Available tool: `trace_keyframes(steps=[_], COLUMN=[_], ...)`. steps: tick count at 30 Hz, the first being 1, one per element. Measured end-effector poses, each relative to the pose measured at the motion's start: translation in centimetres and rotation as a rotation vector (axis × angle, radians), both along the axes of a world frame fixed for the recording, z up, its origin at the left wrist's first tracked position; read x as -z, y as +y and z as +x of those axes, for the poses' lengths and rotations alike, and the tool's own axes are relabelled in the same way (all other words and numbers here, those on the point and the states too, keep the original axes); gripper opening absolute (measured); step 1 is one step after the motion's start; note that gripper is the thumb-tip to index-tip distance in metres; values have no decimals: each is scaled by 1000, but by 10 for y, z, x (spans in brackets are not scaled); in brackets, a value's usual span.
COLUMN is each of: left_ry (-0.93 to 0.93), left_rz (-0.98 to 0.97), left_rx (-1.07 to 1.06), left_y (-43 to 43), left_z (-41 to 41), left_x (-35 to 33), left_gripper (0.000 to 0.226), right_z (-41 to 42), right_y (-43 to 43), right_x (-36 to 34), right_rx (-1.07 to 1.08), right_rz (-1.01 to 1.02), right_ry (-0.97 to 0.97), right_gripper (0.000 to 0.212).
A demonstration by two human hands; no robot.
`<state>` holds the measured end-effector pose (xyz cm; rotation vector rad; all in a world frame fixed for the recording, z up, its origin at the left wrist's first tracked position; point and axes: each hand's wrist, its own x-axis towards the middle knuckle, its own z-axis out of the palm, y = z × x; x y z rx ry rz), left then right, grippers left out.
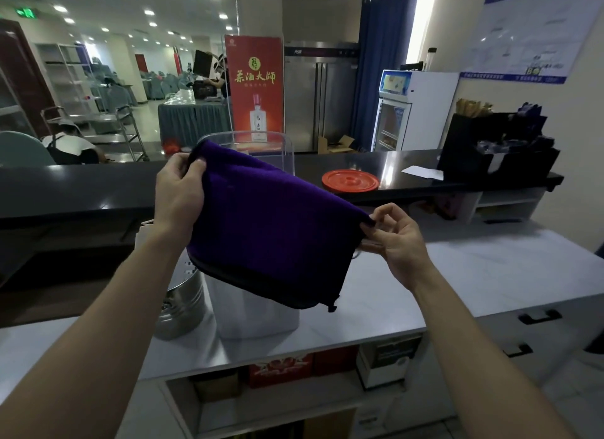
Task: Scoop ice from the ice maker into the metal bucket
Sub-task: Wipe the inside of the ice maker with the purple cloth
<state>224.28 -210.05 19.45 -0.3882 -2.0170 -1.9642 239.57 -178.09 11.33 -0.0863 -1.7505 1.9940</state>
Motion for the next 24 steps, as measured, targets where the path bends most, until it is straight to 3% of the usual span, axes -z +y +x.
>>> trace_keyframes(steps=[5, 10, 14, 18, 20, 22, 24], left_ry=[29, 54, 149, 254, 306, 330, 334], left_rz=[-5, -55, -170, -426, -589, -694, -760], left_rx=[16, 56, 144, 396, 466, 515, 544], left_y=[25, 31, 32, 43, 51, 57, 56], left_z=[7, 10, 15, 24, 31, 36, 39], left_x=[-3, -14, -30, -44, -49, -54, -59], left_gripper=[15, 15, 13, 15, 13, 9, 5], right_z=[7, 13, 8, -4, -11, -16, -17], right_y=[18, 28, 28, -5, -26, -45, -59], right_x=[13, 22, 26, -13, -38, -55, -63], right_rx=[-13, 33, 111, 41, -140, -333, -397], right_rz=[-40, 163, 471, 487, 504, 438, 365], right_ry=[-62, -84, -209, -58, -57, -125, -142], right_gripper=[22, 16, 19, 67, 84, 71, 42])
